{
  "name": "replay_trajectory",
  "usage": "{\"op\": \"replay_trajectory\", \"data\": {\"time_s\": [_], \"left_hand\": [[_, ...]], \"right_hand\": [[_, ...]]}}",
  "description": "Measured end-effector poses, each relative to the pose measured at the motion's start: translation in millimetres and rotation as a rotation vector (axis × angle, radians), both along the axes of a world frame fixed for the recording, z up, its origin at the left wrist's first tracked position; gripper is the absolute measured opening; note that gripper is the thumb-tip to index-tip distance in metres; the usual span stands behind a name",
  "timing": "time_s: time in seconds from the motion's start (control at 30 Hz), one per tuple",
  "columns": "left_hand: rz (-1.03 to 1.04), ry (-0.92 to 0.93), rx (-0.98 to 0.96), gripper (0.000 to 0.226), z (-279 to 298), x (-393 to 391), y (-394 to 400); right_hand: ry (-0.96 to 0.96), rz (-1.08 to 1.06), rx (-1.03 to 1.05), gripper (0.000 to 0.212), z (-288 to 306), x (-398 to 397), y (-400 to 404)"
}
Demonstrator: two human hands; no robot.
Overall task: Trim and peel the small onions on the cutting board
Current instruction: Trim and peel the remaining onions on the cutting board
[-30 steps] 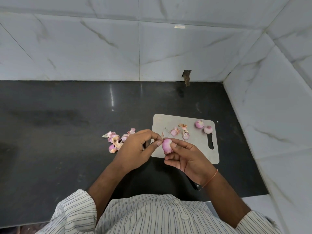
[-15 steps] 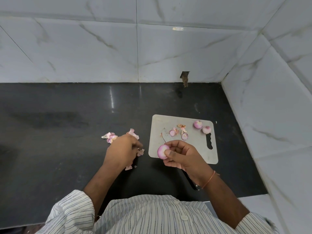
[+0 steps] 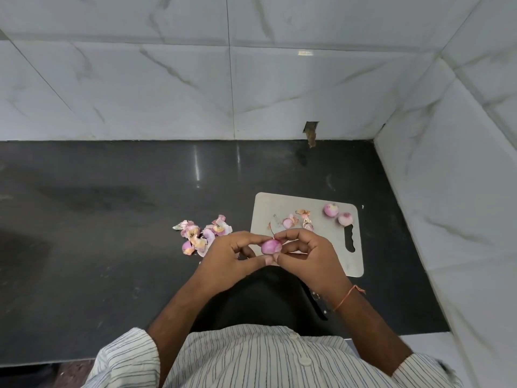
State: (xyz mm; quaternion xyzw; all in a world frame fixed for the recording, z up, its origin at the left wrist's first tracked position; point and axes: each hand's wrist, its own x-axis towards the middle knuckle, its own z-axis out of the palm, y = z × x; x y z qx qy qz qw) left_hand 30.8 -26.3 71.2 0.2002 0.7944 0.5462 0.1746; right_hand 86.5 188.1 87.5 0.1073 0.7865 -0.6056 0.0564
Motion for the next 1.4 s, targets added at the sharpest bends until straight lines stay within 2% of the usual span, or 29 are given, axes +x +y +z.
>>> {"op": "replay_trajectory", "data": {"time_s": [0.2, 0.37, 0.53, 0.63, 0.7, 0.8, 0.87, 1.03, 1.2, 1.4], "left_hand": [[0.067, -0.070, 0.051, 0.030, -1.6, 0.7, 11.2], [0.098, -0.092, 0.005, 0.034, -7.6, -0.2, 19.3], [0.147, -0.008, -0.015, 0.031, -8.5, -2.2, 26.6], [0.168, 0.038, -0.045, 0.027, -10.1, -3.0, 32.2], [0.208, 0.051, -0.095, 0.025, -17.0, -3.0, 35.8], [0.272, 0.001, -0.197, 0.023, -39.0, -7.5, 39.3], [0.288, -0.030, -0.245, 0.022, -52.8, -10.1, 41.7], [0.313, -0.088, -0.287, 0.025, -72.9, -11.9, 55.4], [0.292, 0.009, -0.389, 0.024, -90.2, -13.1, 53.7], [0.228, 0.035, -0.523, 0.031, -88.5, -16.9, 44.7]], "right_hand": [[-0.001, -0.004, -0.017, 0.029, 4.6, -4.6, 10.8], [0.003, -0.005, 0.004, 0.026, 1.9, -8.0, 19.3], [0.104, -0.002, 0.048, 0.025, -4.1, -8.7, 25.2], [0.047, 0.022, 0.003, 0.033, -8.3, -10.9, 31.2], [-0.081, 0.081, 0.157, 0.038, -13.9, -13.9, 41.2], [-0.322, 0.301, 0.759, 0.044, -34.8, -11.1, 60.2], [-0.464, 0.375, 0.927, 0.054, -49.9, -0.5, 67.1], [-0.452, 0.415, 0.916, 0.049, -61.2, 15.4, 72.5], [-0.432, 0.451, 0.872, 0.033, -59.5, 13.0, 71.9], [-0.383, 0.366, 0.743, 0.023, -59.8, 21.3, 78.9]]}}
